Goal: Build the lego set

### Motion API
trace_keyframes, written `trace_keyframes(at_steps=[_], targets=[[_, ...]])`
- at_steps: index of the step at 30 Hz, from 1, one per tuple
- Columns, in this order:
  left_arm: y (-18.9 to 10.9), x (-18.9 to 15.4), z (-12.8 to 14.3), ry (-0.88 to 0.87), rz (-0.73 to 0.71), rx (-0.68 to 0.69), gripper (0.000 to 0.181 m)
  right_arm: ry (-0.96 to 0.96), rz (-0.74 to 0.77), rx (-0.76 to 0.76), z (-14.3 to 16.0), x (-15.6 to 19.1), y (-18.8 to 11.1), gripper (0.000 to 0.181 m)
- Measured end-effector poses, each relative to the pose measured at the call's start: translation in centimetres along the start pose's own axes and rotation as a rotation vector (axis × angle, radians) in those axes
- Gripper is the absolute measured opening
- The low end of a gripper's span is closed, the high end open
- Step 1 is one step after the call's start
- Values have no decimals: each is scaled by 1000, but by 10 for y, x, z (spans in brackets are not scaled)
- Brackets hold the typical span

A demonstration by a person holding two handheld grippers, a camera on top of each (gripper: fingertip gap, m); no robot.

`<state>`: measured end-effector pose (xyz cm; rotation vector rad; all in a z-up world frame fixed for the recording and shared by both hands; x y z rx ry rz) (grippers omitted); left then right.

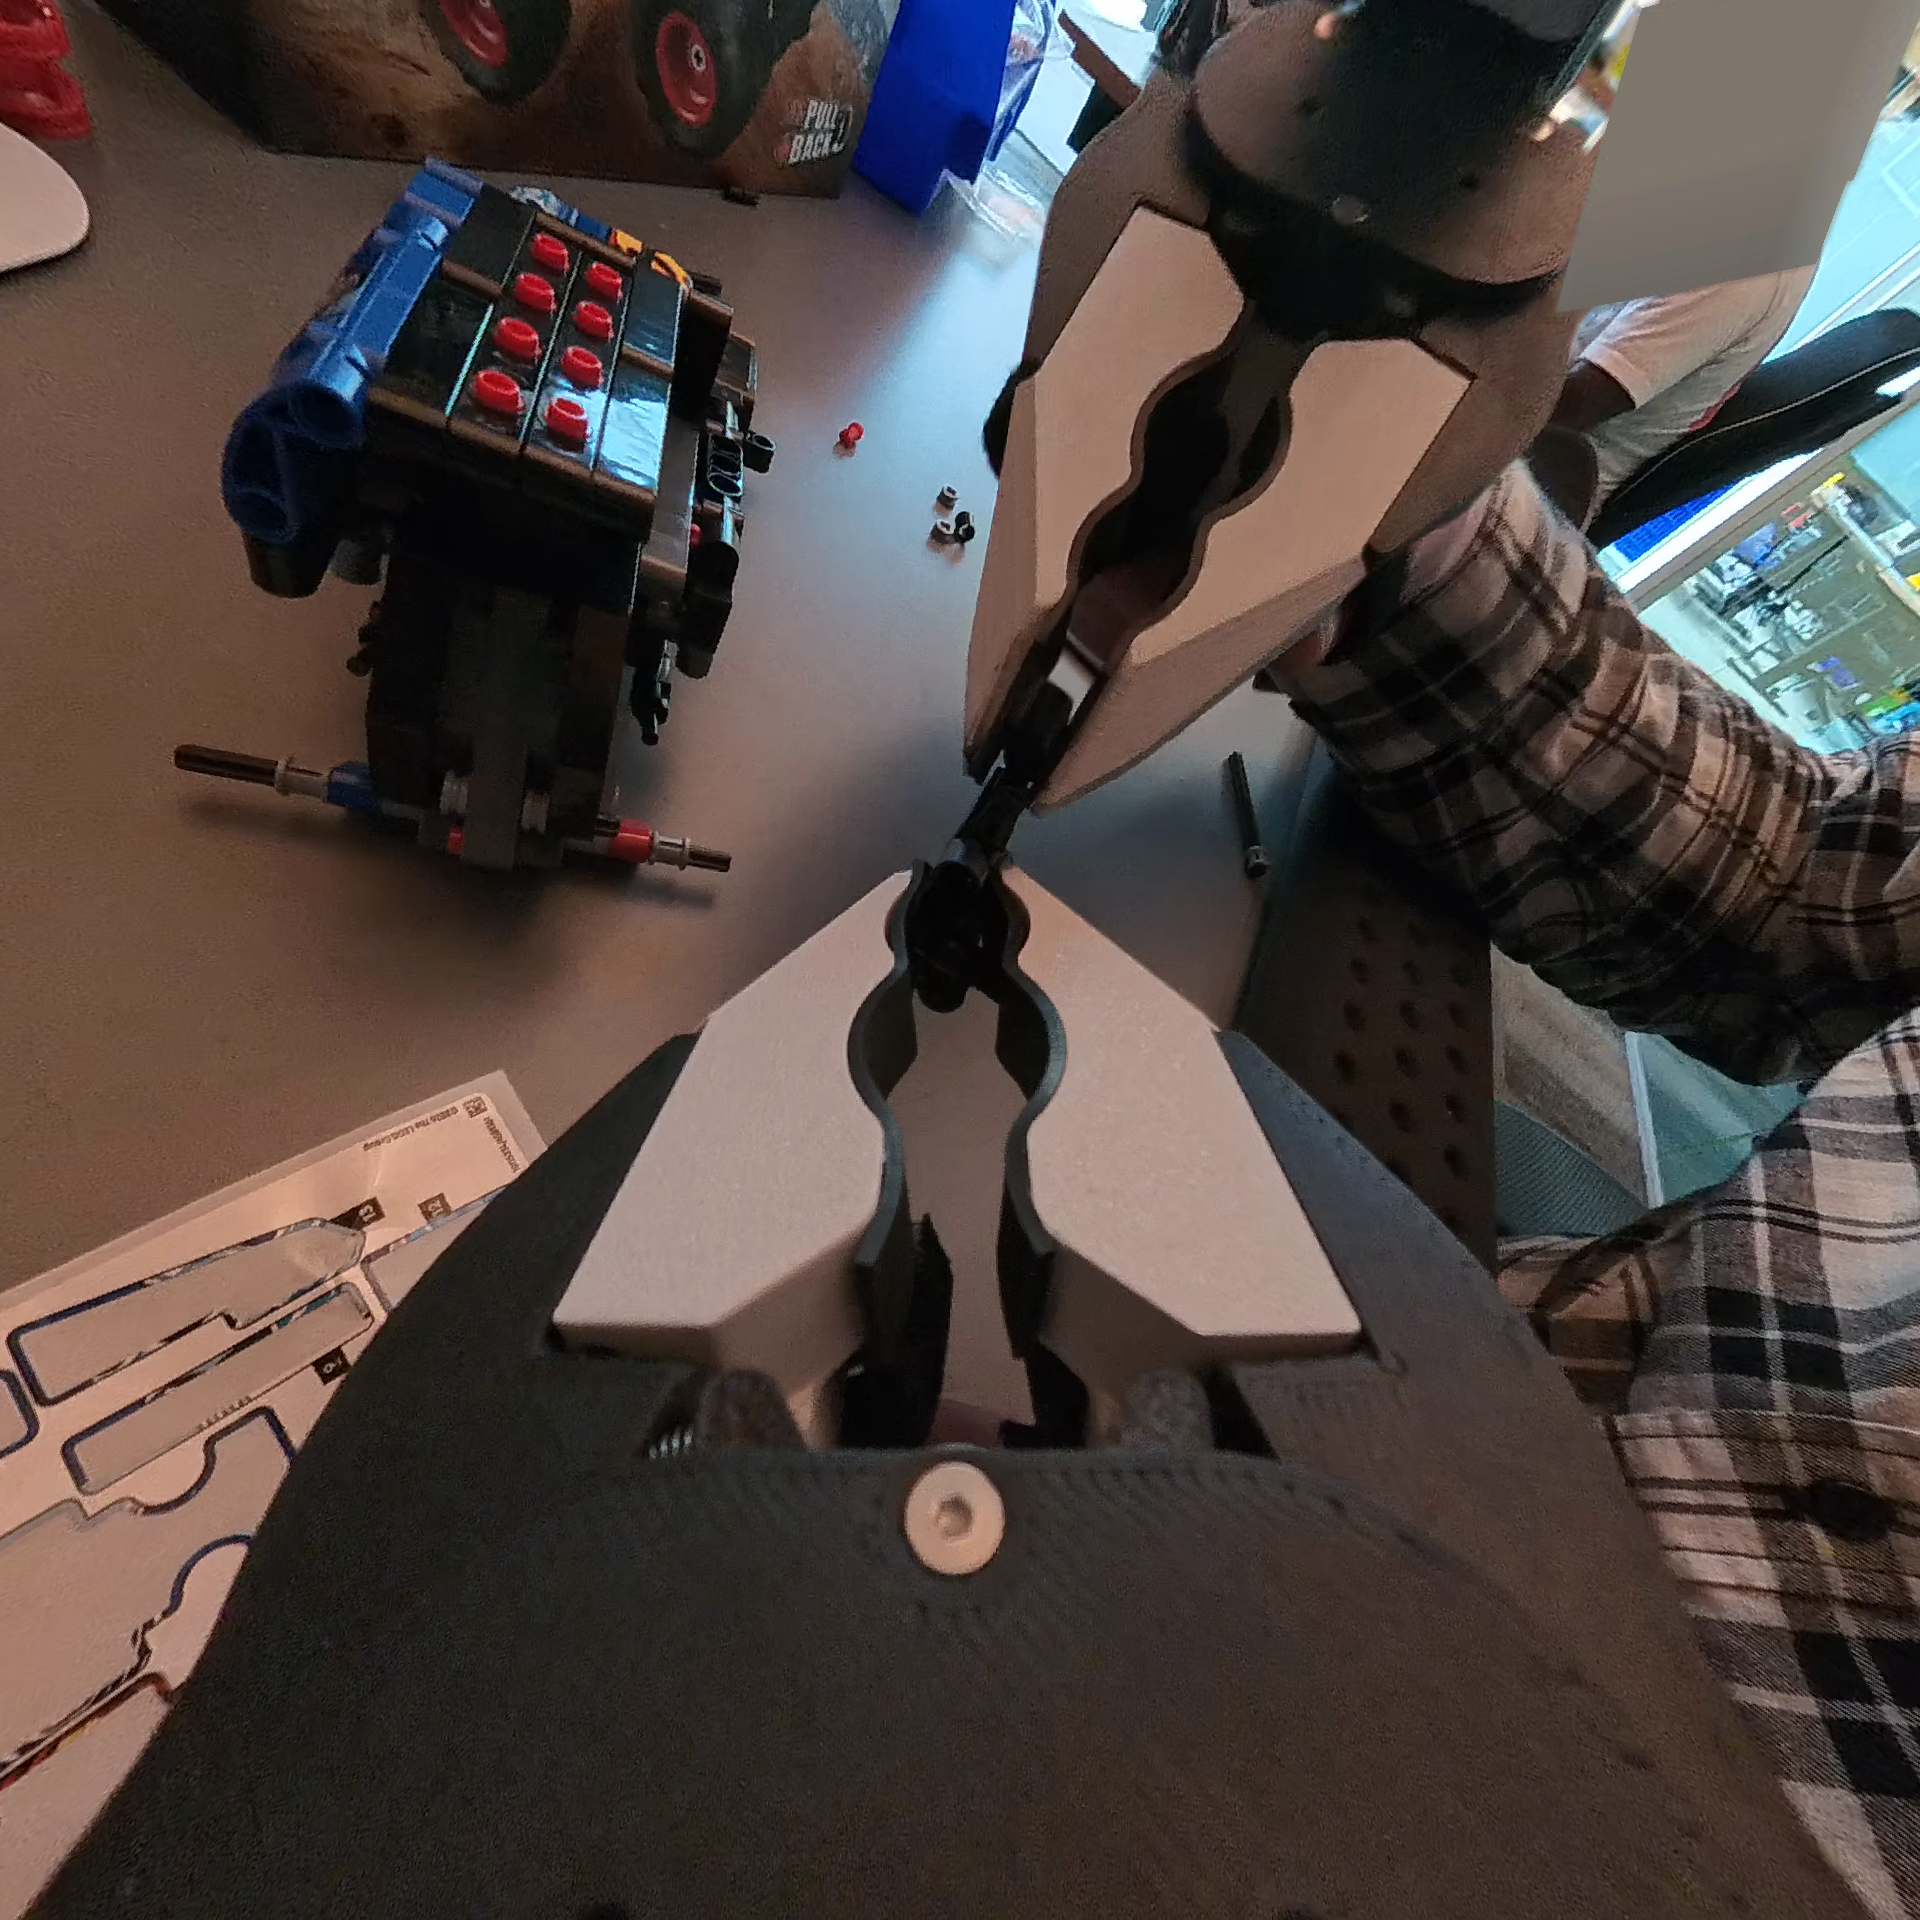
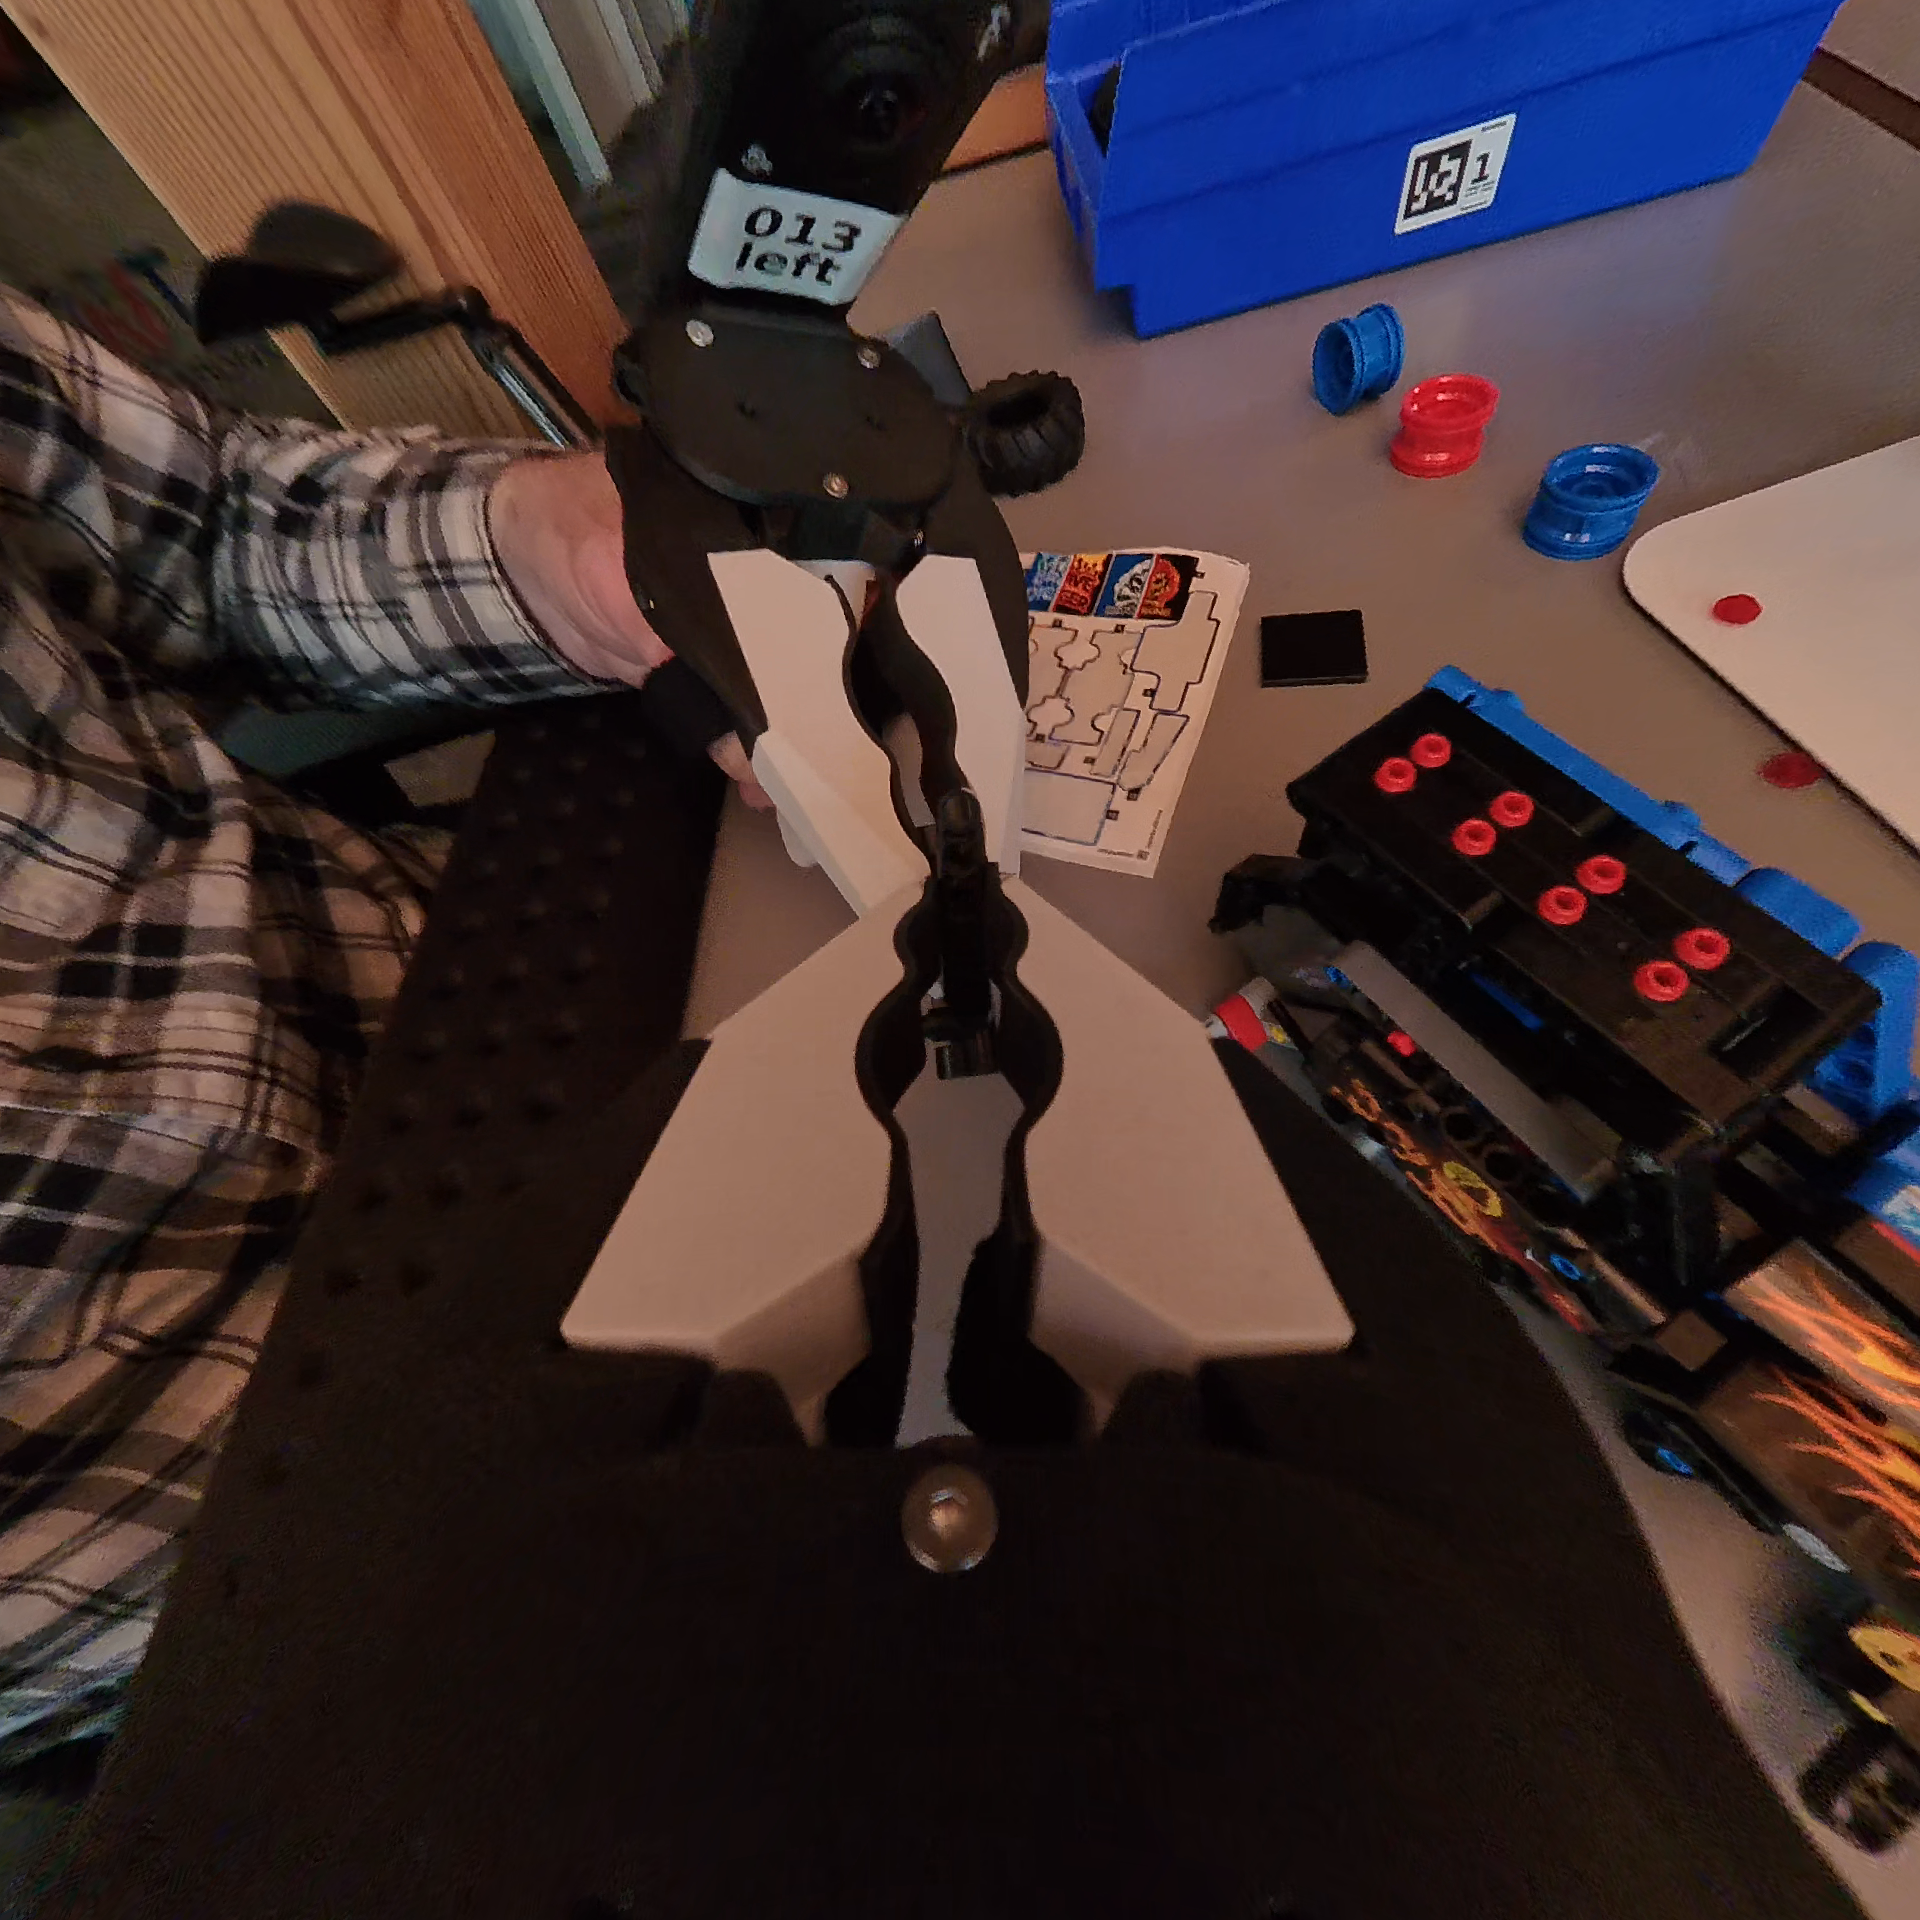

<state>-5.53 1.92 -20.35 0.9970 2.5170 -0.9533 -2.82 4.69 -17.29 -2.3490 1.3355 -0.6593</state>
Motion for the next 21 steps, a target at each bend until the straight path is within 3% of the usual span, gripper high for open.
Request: trace_keyframes(at_steps=[8, 21], targets=[[1, 3, 4, 44, -48, 33, 8, -210, 157, 124, 7, 3, 7, 5], [8, 13, 18, 223, -256, 151, 7, -219, 222, 229, 24, 0, 20, 4]])
Point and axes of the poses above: each gripper's, where its closed fingertips meet, y out along the fingers, z out of its underside, x = y × z across the jaws, the point moved 3 cm from there along -y, back along the fingers, and after that the axes turned 6 degrees about x, right-handed, at the moved point
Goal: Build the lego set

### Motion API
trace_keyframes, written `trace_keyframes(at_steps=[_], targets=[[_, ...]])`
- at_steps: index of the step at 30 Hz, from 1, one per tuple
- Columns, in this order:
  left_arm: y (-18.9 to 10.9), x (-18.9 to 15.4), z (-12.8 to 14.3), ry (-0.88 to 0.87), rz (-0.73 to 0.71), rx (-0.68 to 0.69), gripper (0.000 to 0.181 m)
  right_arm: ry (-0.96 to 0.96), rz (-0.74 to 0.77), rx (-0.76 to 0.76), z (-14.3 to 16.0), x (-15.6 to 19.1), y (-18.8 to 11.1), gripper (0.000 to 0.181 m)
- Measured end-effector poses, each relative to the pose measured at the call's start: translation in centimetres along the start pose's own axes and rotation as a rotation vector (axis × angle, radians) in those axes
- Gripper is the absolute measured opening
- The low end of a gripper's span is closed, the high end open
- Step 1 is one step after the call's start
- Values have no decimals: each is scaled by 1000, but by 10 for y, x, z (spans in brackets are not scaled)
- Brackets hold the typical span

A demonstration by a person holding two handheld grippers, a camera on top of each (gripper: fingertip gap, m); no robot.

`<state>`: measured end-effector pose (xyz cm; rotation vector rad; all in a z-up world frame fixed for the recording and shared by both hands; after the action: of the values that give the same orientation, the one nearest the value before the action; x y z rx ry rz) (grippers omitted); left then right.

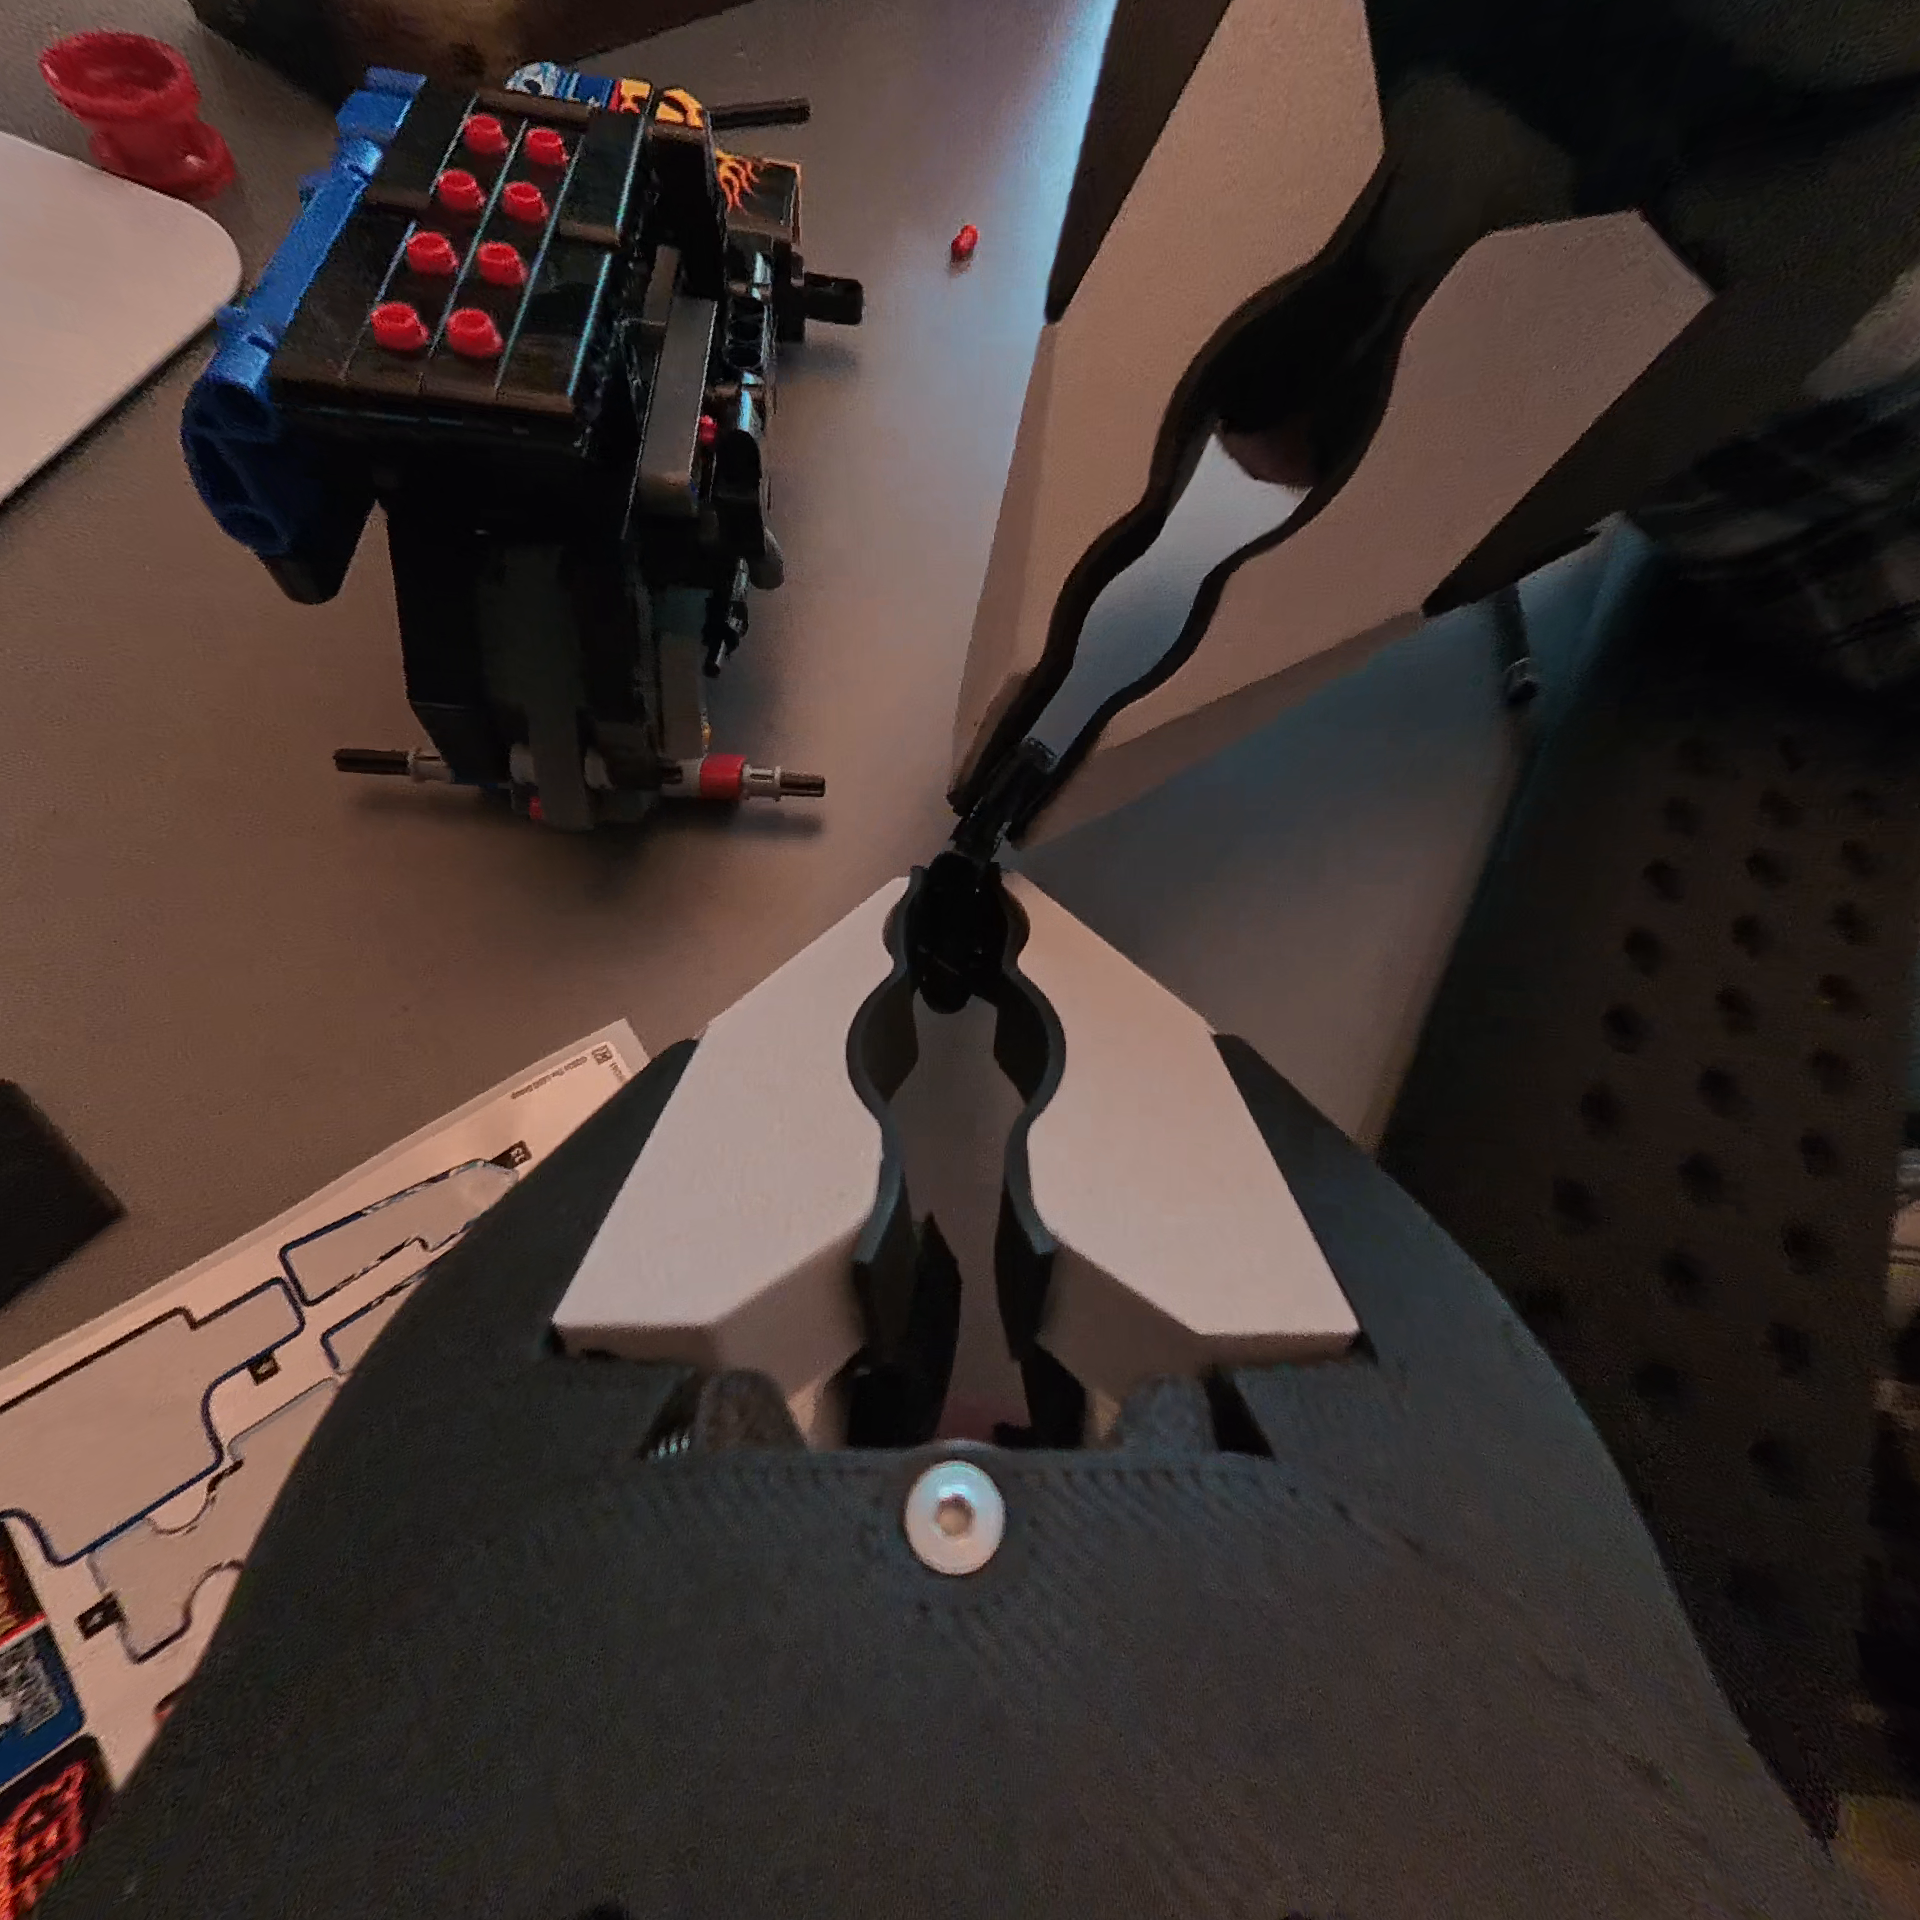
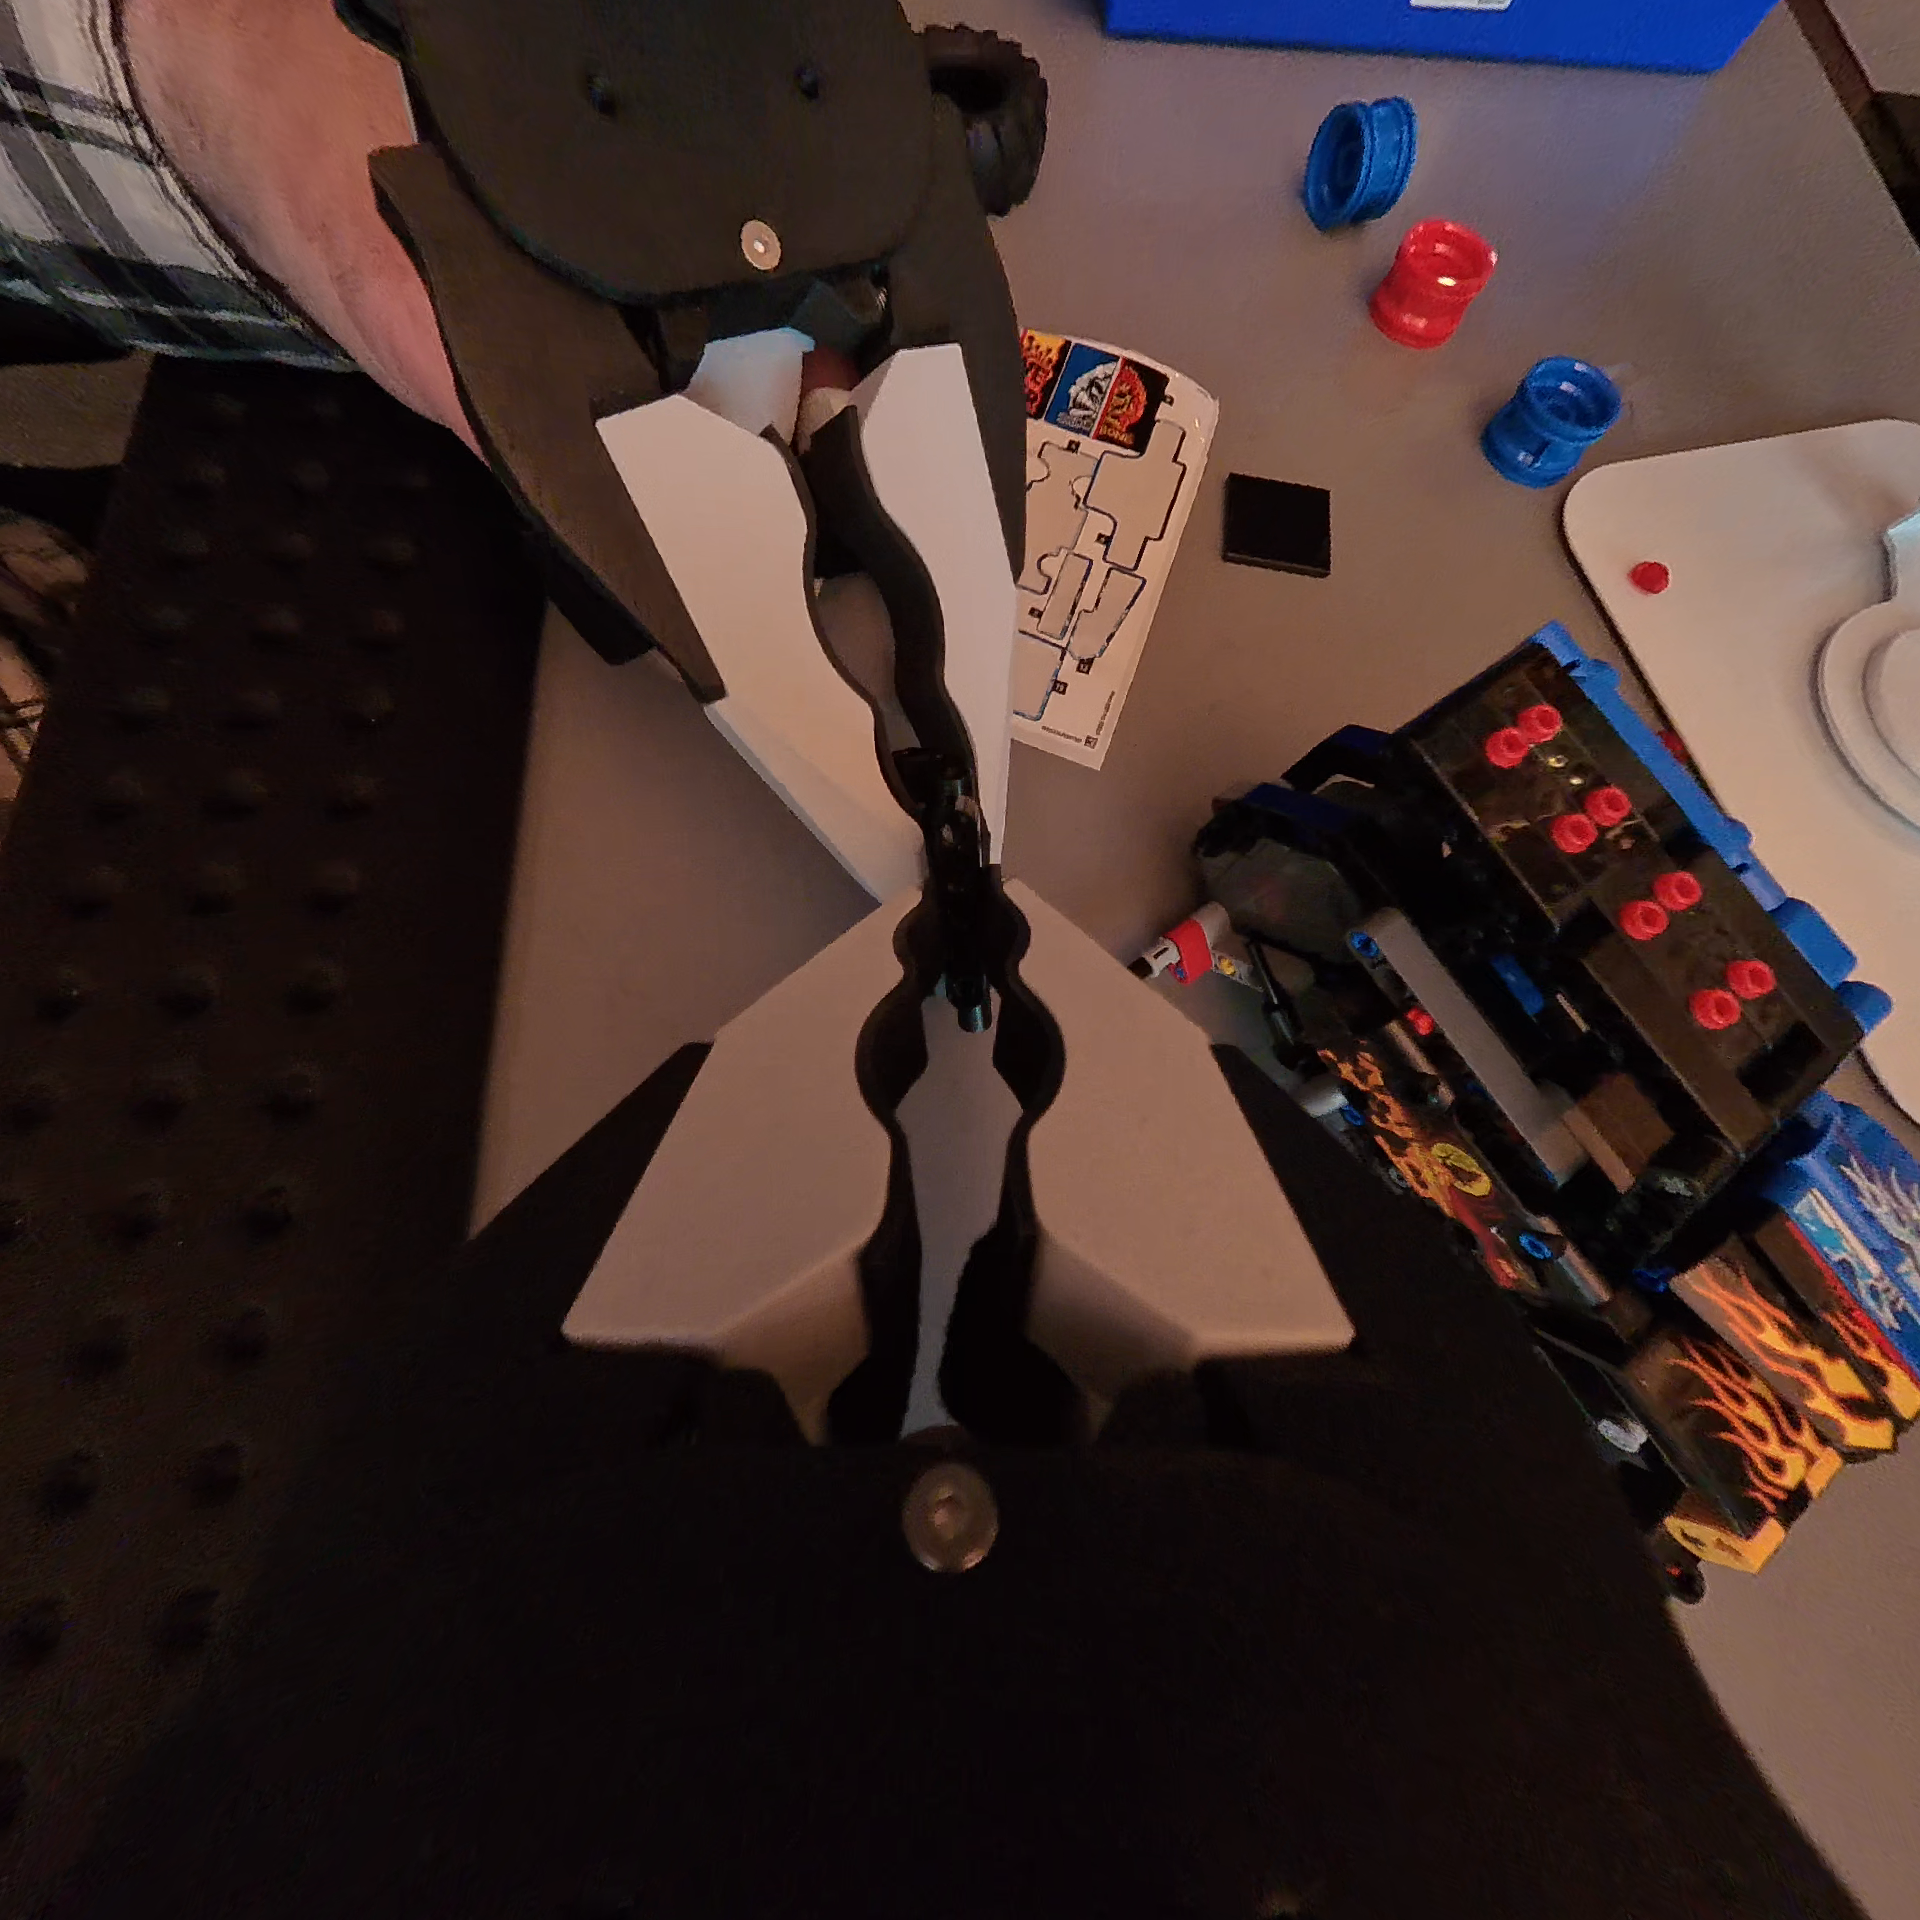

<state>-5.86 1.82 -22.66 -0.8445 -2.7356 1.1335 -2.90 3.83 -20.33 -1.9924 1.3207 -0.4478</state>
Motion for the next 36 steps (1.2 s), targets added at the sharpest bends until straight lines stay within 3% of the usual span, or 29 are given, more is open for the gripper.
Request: trace_keyframes(at_steps=[8, 19, 23, 28, 36], targets=[[3, 0, 4, 83, -61, 55, 7, -16, -27, 46, 3, 1, 4, 4], [3, 3, 5, -20, 40, 29, 8, 95, -117, -48, 4, -2, 6, 7], [3, 4, 6, -53, 56, 25, 8, 104, -104, -67, 6, -6, -2, 22], [4, 3, 6, -54, 66, 28, 8, 59, -93, 7, 17, -2, 6, 5], [4, 3, 6, -105, 111, 19, 8, 85, -120, 0, 17, -2, 8, 5]])
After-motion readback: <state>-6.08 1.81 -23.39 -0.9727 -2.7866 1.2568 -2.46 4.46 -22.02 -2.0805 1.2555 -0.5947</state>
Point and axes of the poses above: each gripper's, where its closed fingertips meet, y out along the fingers, z out of its underside, x = y × z across the jaws, the point moved 3 cm from there along -y, back along the fingers, and after that the axes turned 6 degrees about x, right-handed, at the moved point
